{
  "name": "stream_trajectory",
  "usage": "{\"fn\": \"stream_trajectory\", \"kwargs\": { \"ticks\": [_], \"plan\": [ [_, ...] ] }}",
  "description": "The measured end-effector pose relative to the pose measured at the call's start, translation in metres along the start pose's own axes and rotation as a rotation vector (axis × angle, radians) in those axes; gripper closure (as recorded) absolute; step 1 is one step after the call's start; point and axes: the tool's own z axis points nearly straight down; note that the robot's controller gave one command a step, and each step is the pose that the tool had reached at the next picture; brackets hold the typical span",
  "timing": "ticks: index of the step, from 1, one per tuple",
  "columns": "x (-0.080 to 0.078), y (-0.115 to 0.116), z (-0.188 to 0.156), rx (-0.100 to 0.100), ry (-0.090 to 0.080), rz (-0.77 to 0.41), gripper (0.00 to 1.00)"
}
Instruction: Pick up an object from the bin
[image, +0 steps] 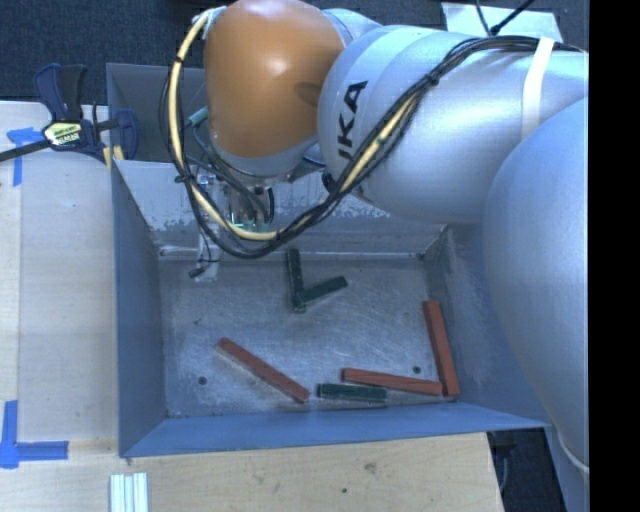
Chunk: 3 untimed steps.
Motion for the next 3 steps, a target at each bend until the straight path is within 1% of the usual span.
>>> {"fn": "stream_trajectory", "kwargs": {
  "ticks": [1,2,3],
  "plan": [
    [0.001,-0.111,0.107,0.002,-0.004,-0.382,0.00],
    [0.008,-0.187,0.159,0.002,-0.003,-0.553,0.00],
    [0.007,-0.184,0.157,-0.001,-0.007,-0.554,1.00]
  ]
}}
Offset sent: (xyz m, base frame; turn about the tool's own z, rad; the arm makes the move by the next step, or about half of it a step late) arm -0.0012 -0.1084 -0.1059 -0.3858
